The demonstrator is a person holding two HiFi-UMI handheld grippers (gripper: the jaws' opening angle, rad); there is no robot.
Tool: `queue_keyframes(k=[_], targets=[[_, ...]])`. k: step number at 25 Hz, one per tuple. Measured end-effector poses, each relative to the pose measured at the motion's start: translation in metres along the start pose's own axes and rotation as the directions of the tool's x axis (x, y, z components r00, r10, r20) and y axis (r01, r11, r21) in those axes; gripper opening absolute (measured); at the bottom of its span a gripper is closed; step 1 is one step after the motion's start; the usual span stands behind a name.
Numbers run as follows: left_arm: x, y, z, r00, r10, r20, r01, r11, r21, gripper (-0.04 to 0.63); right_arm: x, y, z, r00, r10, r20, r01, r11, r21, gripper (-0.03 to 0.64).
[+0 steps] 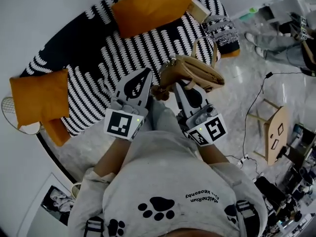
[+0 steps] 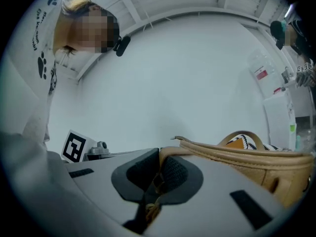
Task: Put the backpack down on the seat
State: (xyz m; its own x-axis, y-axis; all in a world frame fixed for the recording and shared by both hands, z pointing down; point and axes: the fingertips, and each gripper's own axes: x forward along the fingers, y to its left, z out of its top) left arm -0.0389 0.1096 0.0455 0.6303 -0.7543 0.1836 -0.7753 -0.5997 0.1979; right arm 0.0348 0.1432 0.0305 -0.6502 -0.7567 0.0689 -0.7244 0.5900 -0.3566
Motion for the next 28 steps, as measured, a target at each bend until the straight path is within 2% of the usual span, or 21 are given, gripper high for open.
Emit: queue_keyframes(k=[2, 5, 8, 12, 22, 28], targets=[[0.010, 0.006, -0.009, 1.000, 0.015, 0.002, -0.015, 1.000, -0.003, 0.023, 0.006, -0.014, -0.012, 1.000, 0.013, -0.013, -0.013, 1.000, 0.003, 0.037], [0.020, 0.012, -0.012, 0.997, 0.055, 0.046, -0.053, 0.998, -0.043, 0.023, 0.013, -0.028, -0.024, 0.999, 0.029, -0.031, -0.028, 0.999, 0.016, 0.037], [0.017, 0.009, -0.029, 0.998, 0.058, 0.016, -0.058, 0.998, -0.035, 0.023, 0.013, -0.030, -0.034, 0.998, 0.048, -0.041, -0.047, 0.999, 0.021, 0.037], [0.027, 0.006, -0.053, 0.998, 0.067, 0.019, -0.066, 0.996, -0.052, 0.023, 0.014, -0.042, -0.057, 0.996, 0.062, -0.062, -0.062, 0.998, 0.008, 0.037], [0.054, 0.028, -0.111, 0.997, 0.076, -0.014, -0.077, 0.994, -0.073, 0.023, 0.030, -0.070, -0.115, 0.989, 0.085, -0.119, -0.086, 0.996, -0.008, 0.037], [0.082, 0.064, -0.153, 0.997, 0.067, -0.041, -0.070, 0.995, -0.074, 0.023, 0.067, -0.099, -0.160, 0.986, 0.076, -0.147, -0.079, 0.997, -0.012, 0.037]])
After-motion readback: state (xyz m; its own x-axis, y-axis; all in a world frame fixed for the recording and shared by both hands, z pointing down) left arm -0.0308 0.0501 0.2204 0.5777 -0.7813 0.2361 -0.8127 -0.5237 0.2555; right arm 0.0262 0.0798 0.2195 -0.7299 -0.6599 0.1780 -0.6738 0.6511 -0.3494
